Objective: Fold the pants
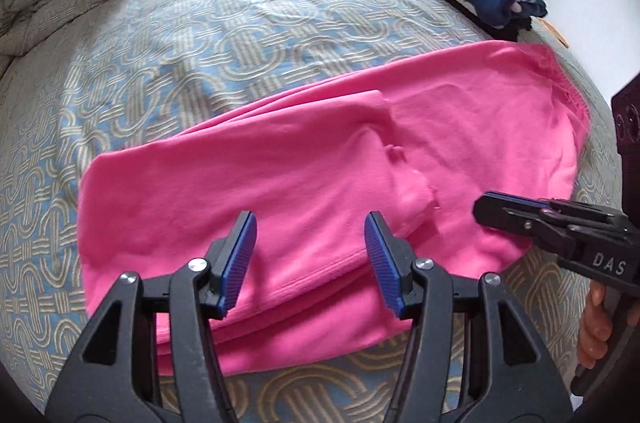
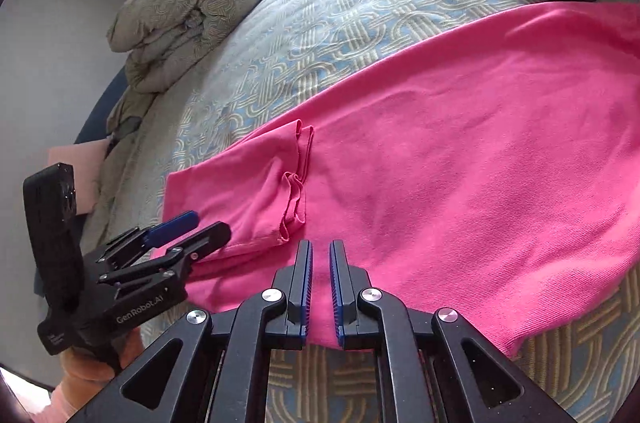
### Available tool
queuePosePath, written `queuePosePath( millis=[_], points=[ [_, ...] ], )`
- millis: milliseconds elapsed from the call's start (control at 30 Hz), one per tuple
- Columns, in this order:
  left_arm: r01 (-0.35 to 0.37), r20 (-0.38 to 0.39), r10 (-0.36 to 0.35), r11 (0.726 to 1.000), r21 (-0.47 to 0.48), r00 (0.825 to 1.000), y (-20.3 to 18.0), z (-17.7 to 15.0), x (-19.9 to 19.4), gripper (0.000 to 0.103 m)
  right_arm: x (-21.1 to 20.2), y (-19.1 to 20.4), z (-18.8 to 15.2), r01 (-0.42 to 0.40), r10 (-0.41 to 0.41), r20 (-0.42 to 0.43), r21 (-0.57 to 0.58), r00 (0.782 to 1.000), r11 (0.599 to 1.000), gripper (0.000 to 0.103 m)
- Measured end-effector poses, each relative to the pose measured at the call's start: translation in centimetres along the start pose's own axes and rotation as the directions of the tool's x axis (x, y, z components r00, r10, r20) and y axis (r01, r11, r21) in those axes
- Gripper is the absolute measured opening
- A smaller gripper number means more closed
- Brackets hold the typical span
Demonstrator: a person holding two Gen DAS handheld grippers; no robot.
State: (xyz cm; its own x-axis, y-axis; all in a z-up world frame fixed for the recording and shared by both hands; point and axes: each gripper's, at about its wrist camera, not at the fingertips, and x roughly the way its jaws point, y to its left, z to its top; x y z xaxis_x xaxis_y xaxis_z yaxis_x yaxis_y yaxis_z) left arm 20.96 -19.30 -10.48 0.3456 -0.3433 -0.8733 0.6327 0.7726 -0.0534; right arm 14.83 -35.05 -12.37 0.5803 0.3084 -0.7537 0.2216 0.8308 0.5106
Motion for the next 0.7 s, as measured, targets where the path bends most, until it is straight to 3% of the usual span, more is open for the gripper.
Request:
queuePosePath(
  millis=[133,300,367,400,433,533,633,667,700],
  points=[
    [0.058,-0.023,-0.056,0.993,0.103,0.998,-3.0,-0.4,0.5,0.058,0.0,-1.6,-0.4,-0.025,0.025,0.005,0.049,1.000,0.998,0.009],
    [-0.017,-0.002,0.018,0.983,0.185,1.000,-5.3,0.0,1.5,0.056,-0.5,-2.9,-0.8,-0.062,0.061,0.011,0.068,0.998,0.996,0.009],
    [-0.027,0.003,0.027,0.984,0.174,1.000,-5.3,0.7,1.7,0.035,-0.7,-3.1,-0.9,-0.067,0.066,0.013,0.074,0.998,0.995,0.009],
    [-0.041,0.003,0.041,0.985,0.166,0.999,-5.2,1.0,1.7,0.018,-0.7,-3.2,-0.9,-0.068,0.067,0.014,0.075,0.998,0.995,0.009],
    [-0.050,0.000,0.050,0.988,0.144,0.999,-4.7,1.4,1.4,0.010,-0.8,-3.3,-1.0,-0.070,0.069,0.015,0.079,0.998,0.994,0.009],
    [0.091,0.021,-0.092,0.995,0.031,0.996,-2.5,2.0,-1.1,0.010,-1.1,-3.6,-1.3,-0.076,0.075,0.018,0.088,0.997,0.993,0.009],
    [0.245,0.016,-0.245,0.969,0.002,0.969,-1.5,1.8,-2.7,0.013,-1.2,-3.7,-1.5,-0.077,0.075,0.023,0.083,0.997,0.994,0.009],
    [0.266,-0.008,-0.266,0.964,0.000,0.964,-1.5,1.6,-2.5,0.017,-1.2,-3.7,-1.4,-0.077,0.075,0.022,0.083,0.997,0.994,0.009],
    [0.242,-0.018,-0.241,0.970,0.002,0.970,-1.7,1.4,-2.2,0.026,-1.1,-3.6,-1.3,-0.076,0.074,0.021,0.087,0.997,0.993,0.009]
  ],
)
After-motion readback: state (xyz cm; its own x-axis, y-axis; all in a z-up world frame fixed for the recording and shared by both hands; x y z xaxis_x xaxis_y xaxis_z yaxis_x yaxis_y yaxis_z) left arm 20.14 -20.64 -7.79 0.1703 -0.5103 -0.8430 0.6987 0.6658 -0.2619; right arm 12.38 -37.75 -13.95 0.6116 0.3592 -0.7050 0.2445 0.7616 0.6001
